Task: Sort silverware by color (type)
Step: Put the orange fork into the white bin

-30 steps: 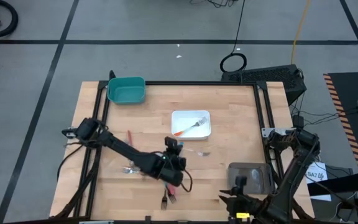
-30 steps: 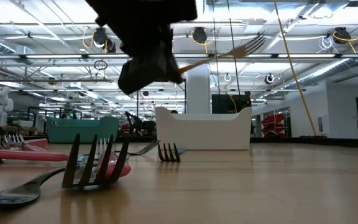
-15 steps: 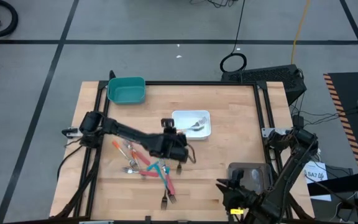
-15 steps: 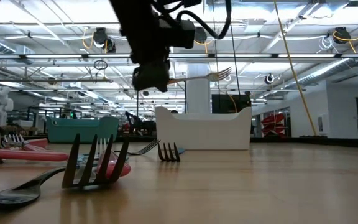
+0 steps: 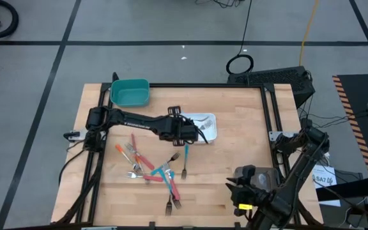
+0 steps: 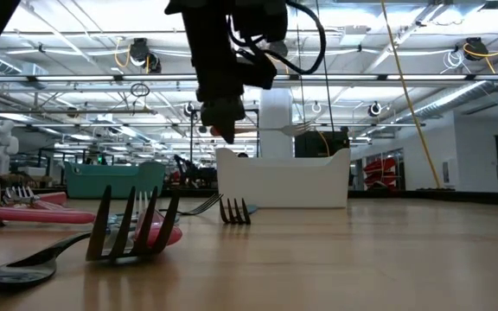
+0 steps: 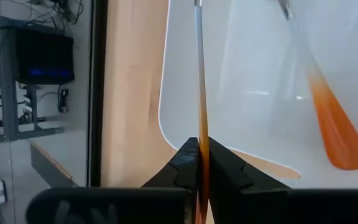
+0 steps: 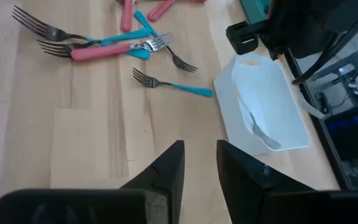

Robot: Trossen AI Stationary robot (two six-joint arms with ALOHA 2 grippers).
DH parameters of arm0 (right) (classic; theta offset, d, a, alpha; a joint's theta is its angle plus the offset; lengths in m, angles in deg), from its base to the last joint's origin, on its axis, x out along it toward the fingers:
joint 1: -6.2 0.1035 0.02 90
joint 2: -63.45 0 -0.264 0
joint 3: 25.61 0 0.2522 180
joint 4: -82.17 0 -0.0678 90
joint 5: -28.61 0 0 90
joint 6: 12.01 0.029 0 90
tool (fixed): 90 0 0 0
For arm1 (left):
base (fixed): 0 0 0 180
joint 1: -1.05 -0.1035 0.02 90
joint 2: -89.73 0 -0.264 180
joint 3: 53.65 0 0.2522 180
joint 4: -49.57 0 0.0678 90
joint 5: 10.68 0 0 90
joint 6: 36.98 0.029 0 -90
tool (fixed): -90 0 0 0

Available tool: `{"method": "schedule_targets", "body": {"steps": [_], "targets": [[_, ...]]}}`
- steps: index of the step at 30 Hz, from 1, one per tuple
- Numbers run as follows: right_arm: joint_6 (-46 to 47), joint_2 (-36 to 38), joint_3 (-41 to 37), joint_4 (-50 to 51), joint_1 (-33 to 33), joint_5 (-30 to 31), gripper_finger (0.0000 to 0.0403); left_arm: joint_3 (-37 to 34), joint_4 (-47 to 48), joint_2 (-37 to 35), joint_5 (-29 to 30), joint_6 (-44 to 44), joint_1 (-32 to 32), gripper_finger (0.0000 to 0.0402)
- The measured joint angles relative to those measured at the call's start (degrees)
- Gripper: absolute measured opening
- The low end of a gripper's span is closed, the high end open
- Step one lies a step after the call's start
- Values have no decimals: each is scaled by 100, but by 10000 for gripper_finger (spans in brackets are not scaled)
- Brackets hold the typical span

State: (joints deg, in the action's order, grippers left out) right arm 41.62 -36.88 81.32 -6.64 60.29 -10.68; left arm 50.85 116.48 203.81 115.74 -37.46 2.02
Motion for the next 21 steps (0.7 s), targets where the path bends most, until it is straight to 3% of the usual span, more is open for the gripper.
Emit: {"method": "schedule_targets", "body": {"steps": [4, 9, 11, 17, 21], "targets": [[156, -2, 0, -17, -2, 80, 89, 0, -287, 0, -85, 226, -2, 26], [376, 1, 0, -739, -245, 1090, 89, 0, -632, 0, -90, 501, 0, 26], [126, 14, 0, -1241, -429, 1193, 89, 0, -693, 0, -104, 531, 0, 26], [-1062, -17, 0, -2776, -942, 797, 89, 0, -694, 0, -160, 491, 0, 26], [-1671, -129, 2, -3254, -1157, 366, 89, 0, -680, 2, -375, 462, 0, 26]]}}
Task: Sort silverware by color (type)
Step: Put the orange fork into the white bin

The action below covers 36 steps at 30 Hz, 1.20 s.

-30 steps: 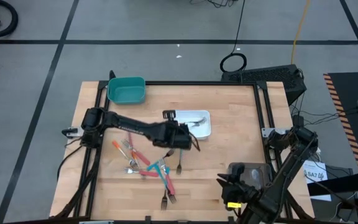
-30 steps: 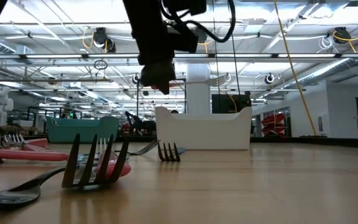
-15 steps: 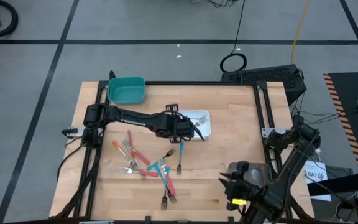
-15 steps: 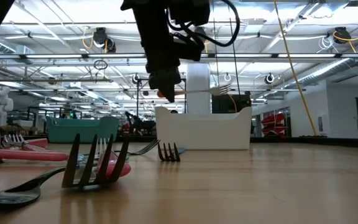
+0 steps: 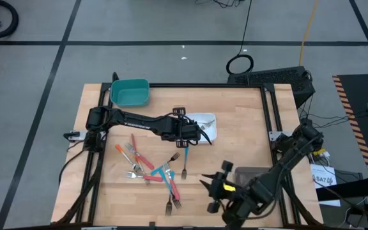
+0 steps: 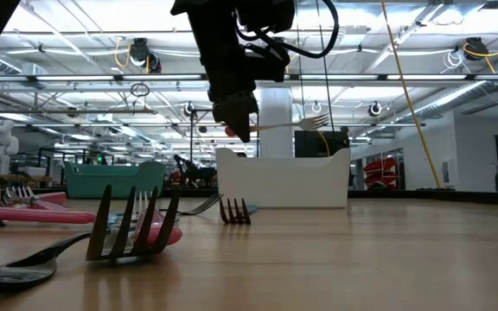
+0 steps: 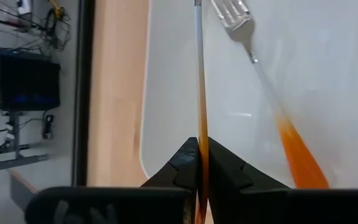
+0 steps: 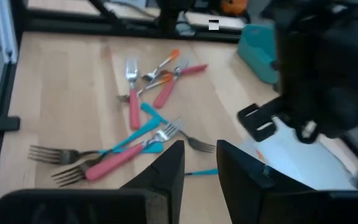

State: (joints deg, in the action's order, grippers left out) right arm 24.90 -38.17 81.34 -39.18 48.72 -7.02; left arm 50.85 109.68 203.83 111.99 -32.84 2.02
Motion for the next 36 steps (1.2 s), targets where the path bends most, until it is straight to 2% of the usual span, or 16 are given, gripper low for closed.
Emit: {"method": "schedule_targets", "body": {"steps": [12, 19, 26, 31, 36], "targets": [[23, -173, 0, 18, -94, -588, 89, 0, 16, 0, -352, -13, 0, 26], [-25, -139, 0, 566, 62, -820, 89, -2, 182, 4, -692, -196, 2, 26], [142, 274, 0, 1289, 334, -789, 89, -4, 432, 4, -695, -465, 1, 26], [570, 487, 0, 1539, 639, -225, 89, -4, 441, 4, -691, -539, 2, 26], [456, 489, 0, 1542, 901, -42, 89, -4, 394, 4, -675, -580, 2, 26]]}}
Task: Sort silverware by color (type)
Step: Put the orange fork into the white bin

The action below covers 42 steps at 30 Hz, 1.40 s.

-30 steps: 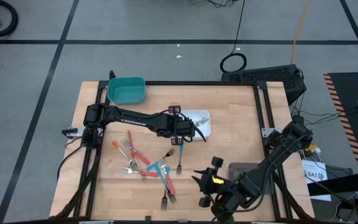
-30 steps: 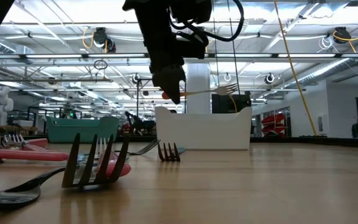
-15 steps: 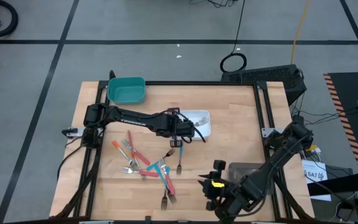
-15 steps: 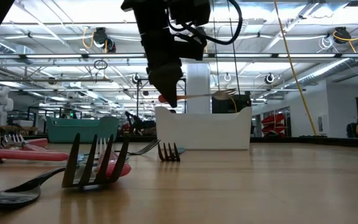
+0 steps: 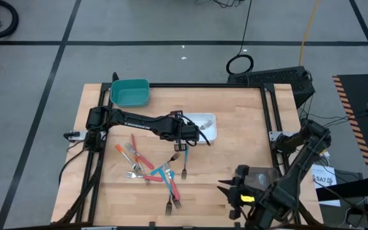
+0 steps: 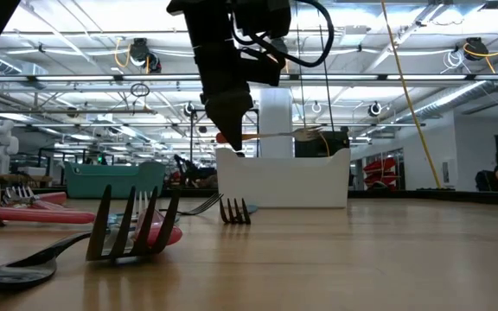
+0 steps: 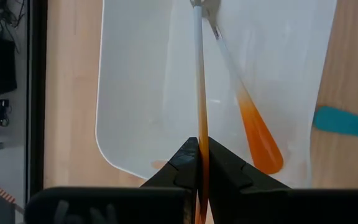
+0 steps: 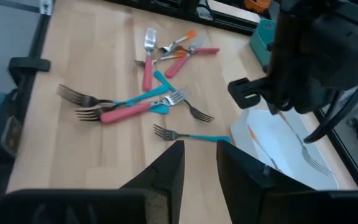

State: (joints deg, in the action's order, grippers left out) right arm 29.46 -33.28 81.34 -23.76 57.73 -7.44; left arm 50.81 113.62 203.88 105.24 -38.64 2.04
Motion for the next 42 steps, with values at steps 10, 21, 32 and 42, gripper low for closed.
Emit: {"method": "schedule_targets", "body": {"steps": [10, 21, 32, 42], "targets": [[-13, 0, 0, -2, 195, -4, 89, 0, -149, 0, 111, -138, -266, 26], [-13, 0, 0, -2, 221, -4, 89, 0, -496, 0, 108, -41, -301, 26], [-15, 0, -2, -5, 221, -4, 89, -2, -546, 444, 108, 154, -301, 27], [-31, 0, -2, 13, 221, -4, 89, -4, -558, 483, 264, -4, -365, 27]]}}
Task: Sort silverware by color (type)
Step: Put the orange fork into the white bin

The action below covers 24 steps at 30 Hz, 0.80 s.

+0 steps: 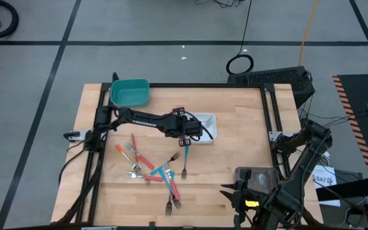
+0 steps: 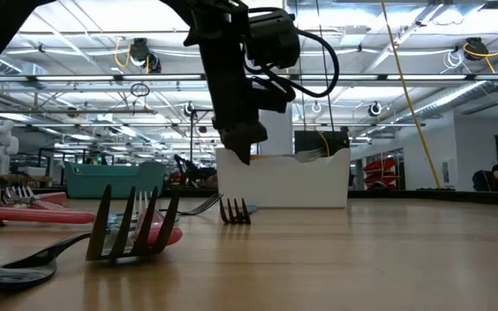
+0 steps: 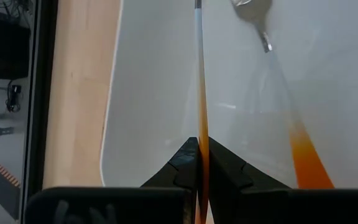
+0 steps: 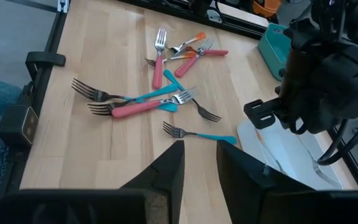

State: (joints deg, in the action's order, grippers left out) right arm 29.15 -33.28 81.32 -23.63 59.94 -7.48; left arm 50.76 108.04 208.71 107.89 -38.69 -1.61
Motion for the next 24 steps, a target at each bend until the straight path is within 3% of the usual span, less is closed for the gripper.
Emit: {"method": "schedule_targets", "body": {"steps": [13, 24], "targets": [[7, 0, 0, -15, 0, -1, 89, 0, -7, 0, -250, -163, -102, 31], [6, 0, 0, -14, 0, -2, 89, 49, -298, 2, -239, -304, -105, 154]]}}
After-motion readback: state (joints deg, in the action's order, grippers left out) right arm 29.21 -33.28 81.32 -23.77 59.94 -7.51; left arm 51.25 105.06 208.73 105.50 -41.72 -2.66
